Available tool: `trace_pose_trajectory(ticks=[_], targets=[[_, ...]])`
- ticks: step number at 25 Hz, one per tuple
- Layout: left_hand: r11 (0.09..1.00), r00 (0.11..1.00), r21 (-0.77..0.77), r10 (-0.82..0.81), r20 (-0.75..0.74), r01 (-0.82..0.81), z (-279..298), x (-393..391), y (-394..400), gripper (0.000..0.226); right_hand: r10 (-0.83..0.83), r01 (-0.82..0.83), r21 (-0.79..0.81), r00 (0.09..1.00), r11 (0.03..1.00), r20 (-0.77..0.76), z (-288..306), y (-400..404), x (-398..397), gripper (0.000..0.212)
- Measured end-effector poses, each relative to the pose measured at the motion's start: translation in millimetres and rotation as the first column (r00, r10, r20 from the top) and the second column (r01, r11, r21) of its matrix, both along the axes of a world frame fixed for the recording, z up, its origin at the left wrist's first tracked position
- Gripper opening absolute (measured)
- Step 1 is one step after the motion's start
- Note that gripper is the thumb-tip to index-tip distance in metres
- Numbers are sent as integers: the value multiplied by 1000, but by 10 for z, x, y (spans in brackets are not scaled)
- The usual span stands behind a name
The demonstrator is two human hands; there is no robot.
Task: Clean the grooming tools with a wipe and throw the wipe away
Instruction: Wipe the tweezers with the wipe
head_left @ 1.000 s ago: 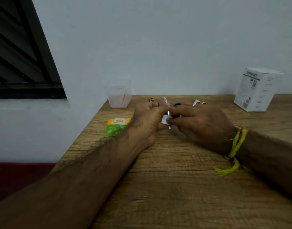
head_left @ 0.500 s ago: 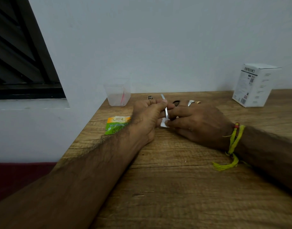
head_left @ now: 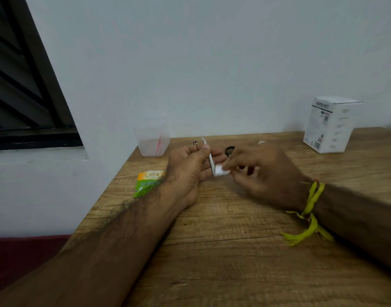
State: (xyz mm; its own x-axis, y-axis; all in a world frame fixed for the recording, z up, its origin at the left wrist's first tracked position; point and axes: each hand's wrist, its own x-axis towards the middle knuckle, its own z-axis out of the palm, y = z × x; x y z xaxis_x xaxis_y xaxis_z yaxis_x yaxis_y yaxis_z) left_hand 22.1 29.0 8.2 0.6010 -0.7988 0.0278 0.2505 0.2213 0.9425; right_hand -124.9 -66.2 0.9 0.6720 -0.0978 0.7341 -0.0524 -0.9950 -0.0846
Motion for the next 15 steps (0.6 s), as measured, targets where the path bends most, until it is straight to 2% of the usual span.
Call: trace_pose_trajectory(ticks=[1,3,5,10,15], targets=[[1000,999,6,-19,46,19,5,-7,6,18,-17,-6,203,993,979,114,-6,-37,9,16],[998,985,36,-48,167,42,0,-37,0,18,-99,-34,530,971,847,220,-2,-60,53,14],[997,959,61,-57,276,42,-17,-65,-10,19,-131,-66,703,966,708,223,-3,-60,88,9],[999,891,49,-36,453,15,-65,-102,-32,15,-167,-216,852,929,476,329,7,-32,131,9],[999,863,10,37,504,-49,-110,-106,-53,10,-233,-292,907,900,304,368,19,31,184,4]])
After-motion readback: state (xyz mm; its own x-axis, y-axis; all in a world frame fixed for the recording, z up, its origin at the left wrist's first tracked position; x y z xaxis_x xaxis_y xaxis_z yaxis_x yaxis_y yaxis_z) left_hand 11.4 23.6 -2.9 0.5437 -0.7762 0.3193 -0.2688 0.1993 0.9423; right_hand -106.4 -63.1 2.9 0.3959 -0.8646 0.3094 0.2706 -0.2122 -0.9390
